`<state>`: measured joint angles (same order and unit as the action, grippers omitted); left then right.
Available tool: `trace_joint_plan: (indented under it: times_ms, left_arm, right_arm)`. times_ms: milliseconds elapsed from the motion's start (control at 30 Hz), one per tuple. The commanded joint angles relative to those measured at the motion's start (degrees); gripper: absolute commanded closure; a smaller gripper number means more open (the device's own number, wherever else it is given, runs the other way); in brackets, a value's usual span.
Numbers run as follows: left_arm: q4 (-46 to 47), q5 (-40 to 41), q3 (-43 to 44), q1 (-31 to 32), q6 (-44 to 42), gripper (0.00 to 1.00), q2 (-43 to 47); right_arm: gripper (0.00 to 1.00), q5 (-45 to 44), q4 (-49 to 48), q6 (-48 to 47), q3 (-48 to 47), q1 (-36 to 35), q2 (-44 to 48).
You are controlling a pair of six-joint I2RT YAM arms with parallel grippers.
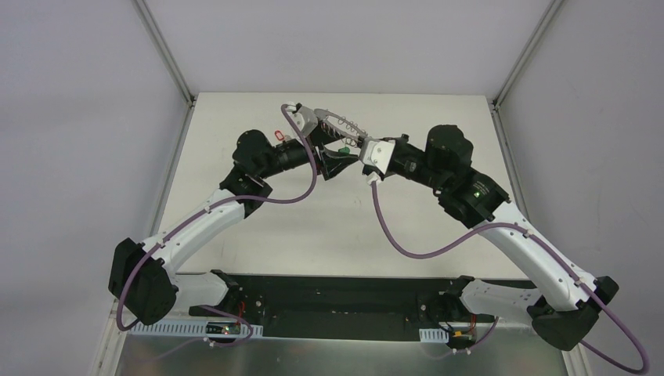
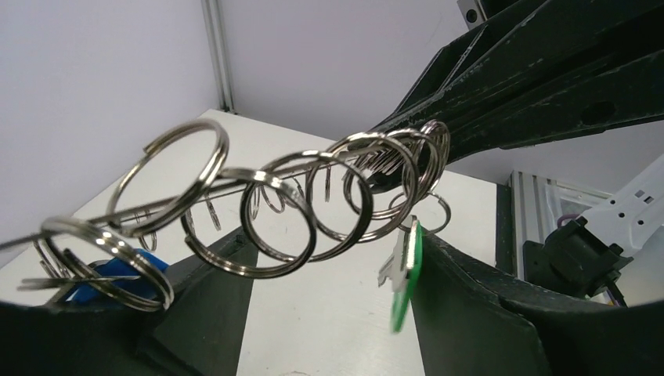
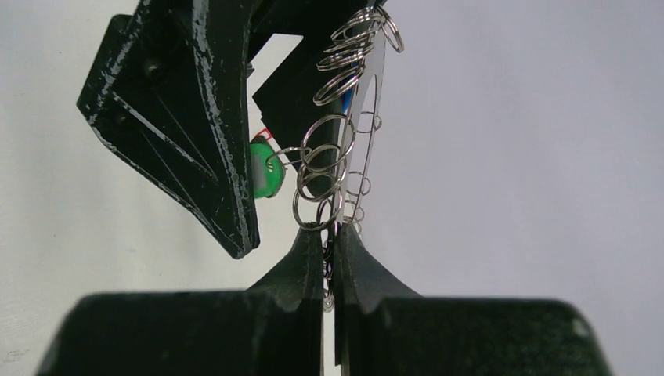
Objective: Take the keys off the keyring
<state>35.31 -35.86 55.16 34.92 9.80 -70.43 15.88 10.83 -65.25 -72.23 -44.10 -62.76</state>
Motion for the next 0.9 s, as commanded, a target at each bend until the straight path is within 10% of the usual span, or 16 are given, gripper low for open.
trace_joint_plan:
  times_ms: [0,433,667,867]
  left_arm:
    - [3.9,-0.9,1.2,0.4,0.2,0.32,0.8]
    - [6.1,-3.3,1.6,0.4,1.9,0.50,0.0]
    - [6.6,-3.4,1.2,0.4,3.8,1.00,-0.1]
    - [-5.9,-3.0,5.2,0.4,9.0,1.00,-1.5]
  right_arm:
    - [1.00,1.5,-3.5,-1.2,-3.9,-0.4,0.9]
    - [1.00,1.4,-3.5,-0.4,-3.8,-0.5,0.9]
    - [1.00,-2.5,-3.8,0.5,-4.0,-0.5,0.4]
    - [1.00,-10.1,-5.9,4.5,-1.7,-0.4,-0.4]
